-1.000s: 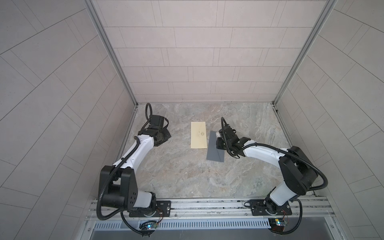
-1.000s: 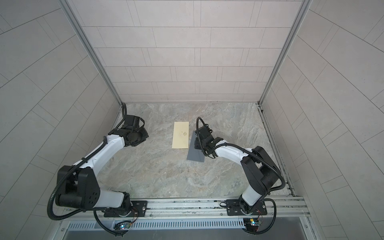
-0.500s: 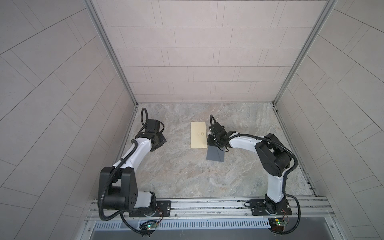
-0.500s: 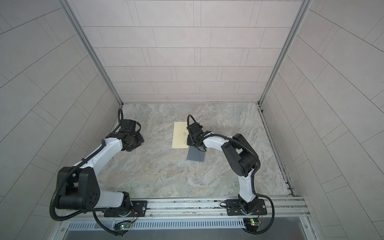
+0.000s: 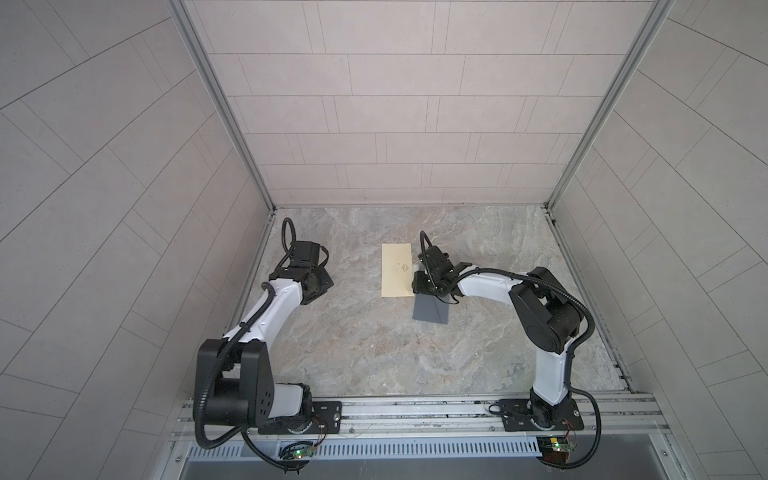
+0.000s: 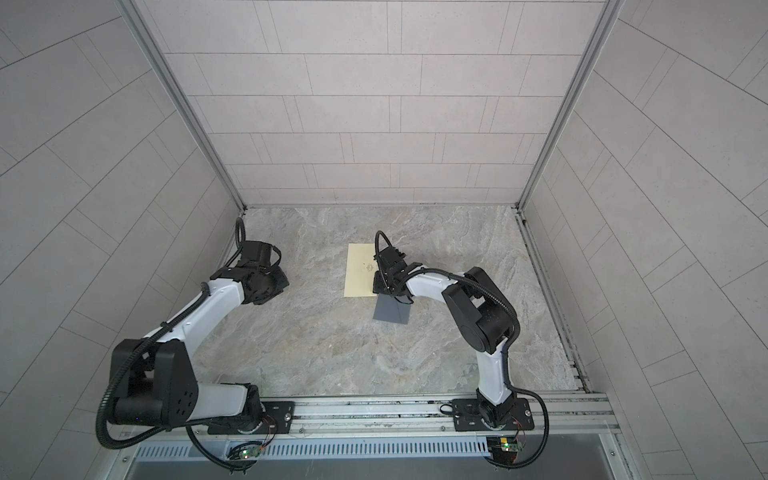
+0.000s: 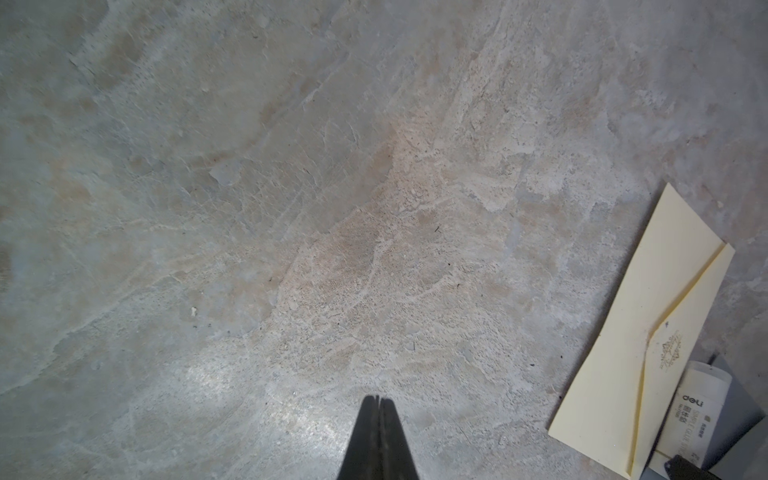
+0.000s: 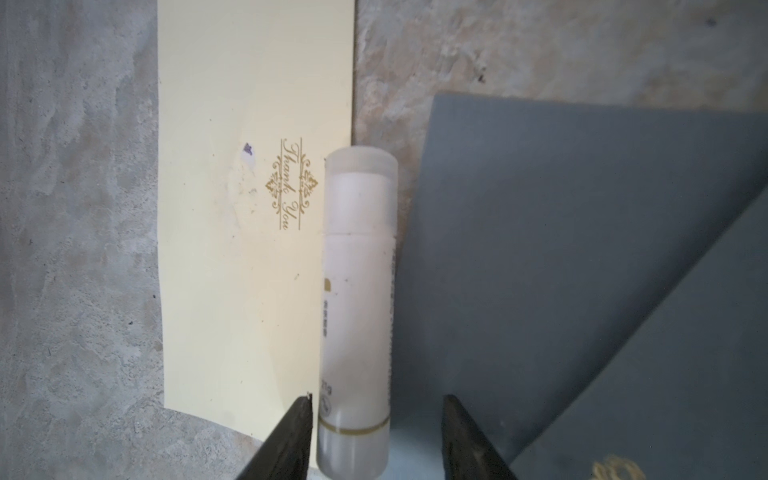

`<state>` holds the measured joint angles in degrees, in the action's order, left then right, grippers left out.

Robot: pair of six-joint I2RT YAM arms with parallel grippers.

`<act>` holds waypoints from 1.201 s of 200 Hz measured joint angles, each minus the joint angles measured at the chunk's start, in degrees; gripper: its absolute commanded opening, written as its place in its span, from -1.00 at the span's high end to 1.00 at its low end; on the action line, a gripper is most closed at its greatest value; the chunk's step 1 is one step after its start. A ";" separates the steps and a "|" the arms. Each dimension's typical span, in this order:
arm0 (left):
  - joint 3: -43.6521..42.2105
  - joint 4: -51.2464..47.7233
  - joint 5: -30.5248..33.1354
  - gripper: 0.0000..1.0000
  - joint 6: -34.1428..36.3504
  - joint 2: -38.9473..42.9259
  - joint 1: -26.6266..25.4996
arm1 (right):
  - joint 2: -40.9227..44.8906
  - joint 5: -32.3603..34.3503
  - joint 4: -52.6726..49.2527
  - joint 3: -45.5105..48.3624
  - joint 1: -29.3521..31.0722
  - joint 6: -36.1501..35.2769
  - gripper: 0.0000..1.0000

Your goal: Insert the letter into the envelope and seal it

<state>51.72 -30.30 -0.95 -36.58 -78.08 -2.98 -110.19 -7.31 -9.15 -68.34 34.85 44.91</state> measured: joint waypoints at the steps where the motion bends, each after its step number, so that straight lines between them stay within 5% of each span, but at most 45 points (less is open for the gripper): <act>1: 0.00 0.00 -0.02 0.93 0.00 0.00 0.00 | 0.13 0.02 0.00 0.11 0.00 0.00 -0.06; 52: -0.02 -0.02 1.36 0.70 0.42 0.09 0.33 | 11.89 4.02 -1.22 4.39 -0.22 -1.68 -0.07; 63: -0.24 0.15 3.30 0.20 1.36 0.94 0.68 | 17.75 6.91 -1.99 6.10 -0.61 -2.73 -0.08; 79: -1.92 1.31 7.89 -0.85 2.03 4.35 1.03 | 27.80 12.37 -3.15 9.51 -1.88 -4.42 -0.20; 84: -2.67 1.75 9.97 -0.99 2.40 5.97 1.14 | 31.28 14.58 -3.39 10.78 -2.62 -4.96 -0.30; 89: -3.26 2.16 11.89 -1.00 2.89 7.39 1.22 | 34.67 16.70 -3.65 12.15 -3.41 -5.55 -0.41; 93: -3.67 2.49 13.44 -1.00 3.15 8.41 1.27 | 37.44 18.21 -3.78 13.44 -4.20 -6.54 -0.88; 97: -3.96 2.78 15.19 -1.00 3.37 9.29 1.36 | 40.41 20.20 -3.80 14.82 -5.29 -6.54 -0.98; 125: -5.49 7.87 25.03 -1.00 6.40 10.49 1.64 | 54.86 33.35 0.04 27.56 -13.51 -11.39 -0.99; 148: -8.66 14.62 30.21 -1.00 9.75 7.67 1.75 | 57.53 40.61 7.13 39.71 -17.79 -17.33 -0.99; 205: -11.32 26.29 30.25 -1.00 14.80 -5.68 2.23 | 40.79 44.87 17.09 42.10 -25.07 -27.47 -0.99; 240: -17.38 37.53 28.61 -1.00 17.16 -4.70 3.87 | 36.54 41.55 33.48 46.82 -26.34 -33.20 -1.00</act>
<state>34.35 7.22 27.66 -19.42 -82.78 0.89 -73.65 34.24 24.34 -21.52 8.51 11.70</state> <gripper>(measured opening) 0.999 0.997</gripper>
